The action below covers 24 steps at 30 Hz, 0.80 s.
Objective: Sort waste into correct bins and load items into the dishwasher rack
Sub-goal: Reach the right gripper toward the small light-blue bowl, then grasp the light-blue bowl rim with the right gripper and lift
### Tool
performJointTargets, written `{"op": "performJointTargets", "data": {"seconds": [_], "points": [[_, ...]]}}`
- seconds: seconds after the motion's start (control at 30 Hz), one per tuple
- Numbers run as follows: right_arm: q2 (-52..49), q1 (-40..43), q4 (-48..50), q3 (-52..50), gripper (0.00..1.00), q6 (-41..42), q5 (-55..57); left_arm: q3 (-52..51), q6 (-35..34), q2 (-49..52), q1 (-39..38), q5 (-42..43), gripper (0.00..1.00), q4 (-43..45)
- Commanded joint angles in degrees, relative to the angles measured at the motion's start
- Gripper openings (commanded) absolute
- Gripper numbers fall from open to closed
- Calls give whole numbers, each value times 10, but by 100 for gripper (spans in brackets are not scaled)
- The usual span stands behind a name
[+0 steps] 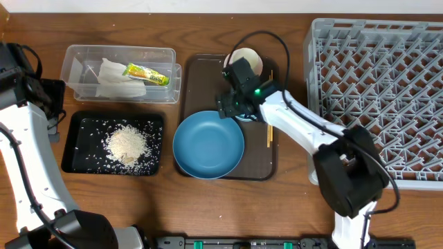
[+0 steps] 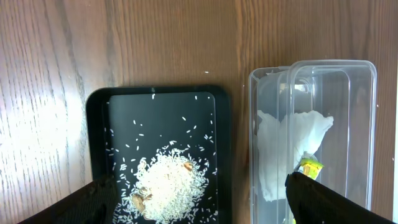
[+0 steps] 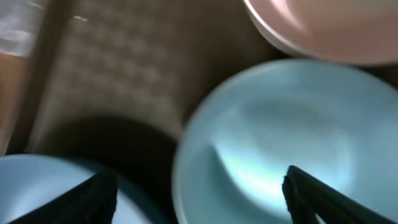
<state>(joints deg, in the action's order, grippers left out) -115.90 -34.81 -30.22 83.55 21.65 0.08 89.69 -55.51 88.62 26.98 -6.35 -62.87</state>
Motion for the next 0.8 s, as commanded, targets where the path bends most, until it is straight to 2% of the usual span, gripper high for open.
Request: {"op": "performJointTargets", "data": {"seconds": [0.0,0.13,0.37,0.53,0.77], "points": [[0,-8,2,3,73,59,46,2,2,2,3,-3,89,-3],[-9,-20,1,3,66,84,94,2,2,2,3,-3,88,-3],[-33,-46,21,3,63,88,111,2,2,2,3,-3,88,-3],[-34,-55,30,3,42,97,135,2,2,2,3,-3,88,-3],[-34,-55,24,3,34,96,146,2,2,2,3,-3,88,-3]]}}
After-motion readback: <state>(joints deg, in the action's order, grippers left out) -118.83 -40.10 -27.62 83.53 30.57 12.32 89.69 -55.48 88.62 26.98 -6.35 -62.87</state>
